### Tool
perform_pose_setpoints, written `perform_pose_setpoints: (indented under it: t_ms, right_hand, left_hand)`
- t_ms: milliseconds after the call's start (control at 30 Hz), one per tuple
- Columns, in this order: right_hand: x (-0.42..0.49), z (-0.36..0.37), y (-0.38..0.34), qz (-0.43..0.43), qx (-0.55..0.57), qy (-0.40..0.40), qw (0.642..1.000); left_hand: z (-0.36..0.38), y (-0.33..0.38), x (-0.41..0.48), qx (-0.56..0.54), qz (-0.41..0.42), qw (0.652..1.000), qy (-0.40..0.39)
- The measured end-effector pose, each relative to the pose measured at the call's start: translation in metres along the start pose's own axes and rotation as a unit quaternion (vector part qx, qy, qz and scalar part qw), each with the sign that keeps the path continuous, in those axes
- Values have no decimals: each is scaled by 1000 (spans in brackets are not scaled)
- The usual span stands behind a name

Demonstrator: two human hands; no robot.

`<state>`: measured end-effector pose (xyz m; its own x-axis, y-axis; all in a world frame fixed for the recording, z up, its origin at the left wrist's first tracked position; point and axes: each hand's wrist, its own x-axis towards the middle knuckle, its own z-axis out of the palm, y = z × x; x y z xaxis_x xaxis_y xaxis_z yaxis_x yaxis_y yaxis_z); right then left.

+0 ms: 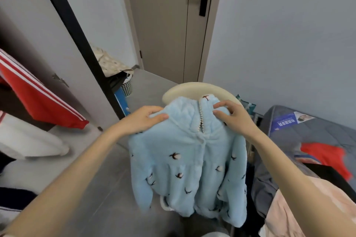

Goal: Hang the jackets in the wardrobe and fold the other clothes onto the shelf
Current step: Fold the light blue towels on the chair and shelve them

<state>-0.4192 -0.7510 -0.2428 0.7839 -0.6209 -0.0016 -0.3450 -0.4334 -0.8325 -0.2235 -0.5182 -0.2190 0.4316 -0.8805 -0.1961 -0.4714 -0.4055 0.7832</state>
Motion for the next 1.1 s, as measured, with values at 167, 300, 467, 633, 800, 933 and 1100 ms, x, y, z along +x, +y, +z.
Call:
perform_pose_setpoints:
  t_ms: [167, 300, 467, 633, 800, 933, 1100]
  right_hand:
    - [48, 31, 73, 44, -20, -44, 998]
    - [93, 50, 113, 68, -22, -92, 993]
    - [136, 78, 154, 82, -61, -124, 987]
    - [168, 116, 196, 115, -84, -117, 983]
    - [194, 156, 235, 139, -93, -89, 982]
    - [202, 184, 257, 171, -83, -81, 978]
    - [167, 222, 271, 170, -66, -99, 978]
  left_hand:
    - [36, -59, 73, 56, -69, 996, 5]
    - [59, -98, 127, 88, -128, 988, 24]
    - [89, -138, 174, 97, -186, 975, 71]
    - [119, -184, 207, 81, -217, 965, 125]
    - [139, -225, 244, 128, -224, 949, 182]
    - [157, -258, 264, 125, -262, 940, 181]
    - [182, -297, 231, -11, -234, 951, 201]
